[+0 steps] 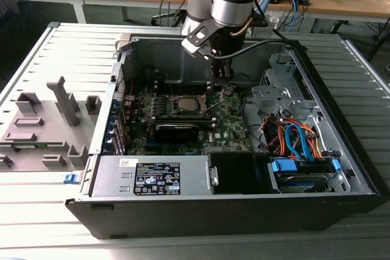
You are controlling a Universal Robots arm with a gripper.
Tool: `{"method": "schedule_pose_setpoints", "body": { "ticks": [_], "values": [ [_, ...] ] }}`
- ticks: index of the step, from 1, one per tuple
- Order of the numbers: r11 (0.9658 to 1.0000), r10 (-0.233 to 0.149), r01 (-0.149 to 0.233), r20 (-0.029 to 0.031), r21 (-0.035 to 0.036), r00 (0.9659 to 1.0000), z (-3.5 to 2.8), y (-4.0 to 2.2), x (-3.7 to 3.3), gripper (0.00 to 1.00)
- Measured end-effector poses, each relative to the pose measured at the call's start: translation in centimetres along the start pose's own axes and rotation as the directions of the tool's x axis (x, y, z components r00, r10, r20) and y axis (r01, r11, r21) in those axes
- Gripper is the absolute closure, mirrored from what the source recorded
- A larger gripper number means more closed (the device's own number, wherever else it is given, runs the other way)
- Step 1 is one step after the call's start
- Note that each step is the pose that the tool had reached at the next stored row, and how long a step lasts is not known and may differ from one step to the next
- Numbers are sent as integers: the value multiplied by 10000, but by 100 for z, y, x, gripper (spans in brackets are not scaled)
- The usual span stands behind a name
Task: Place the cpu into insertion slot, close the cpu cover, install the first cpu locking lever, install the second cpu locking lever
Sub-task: 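Close the cpu cover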
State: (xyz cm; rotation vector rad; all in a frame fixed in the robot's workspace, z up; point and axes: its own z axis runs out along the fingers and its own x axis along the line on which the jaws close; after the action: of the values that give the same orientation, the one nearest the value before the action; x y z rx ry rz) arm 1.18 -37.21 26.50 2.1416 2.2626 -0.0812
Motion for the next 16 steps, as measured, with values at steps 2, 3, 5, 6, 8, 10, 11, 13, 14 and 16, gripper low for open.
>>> {"method": "schedule_pose_setpoints", "body": {
  "ticks": [2, 3, 5, 6, 8, 10, 11, 13, 14, 16],
  "values": [
    [10000, -1, 1, -7, 18, 10000, -3, 78, -4, 89],
    [10000, -2, 2, -10, 27, 10000, -3, 112, -6, 89],
    [10000, -5, 5, -19, 77, 10000, -5, 220, -12, 89],
    [9999, -7, 7, -22, 103, 10000, -6, 263, -14, 89],
    [9998, -28, 29, -34, 175, 10000, -4, 353, -19, 89],
    [9996, -138, 140, -80, 225, 9999, 2, 415, -22, 89],
    [9995, -193, 195, -100, 244, 9998, 5, 438, -23, 89],
    [9992, -277, 281, -127, 269, 9995, 14, 461, -24, 89],
    [9991, -317, 320, -131, 280, 9994, 20, 466, -24, 89],
    [9988, -402, 406, -135, 286, 9991, 65, 467, -21, 89]
  ]
}}
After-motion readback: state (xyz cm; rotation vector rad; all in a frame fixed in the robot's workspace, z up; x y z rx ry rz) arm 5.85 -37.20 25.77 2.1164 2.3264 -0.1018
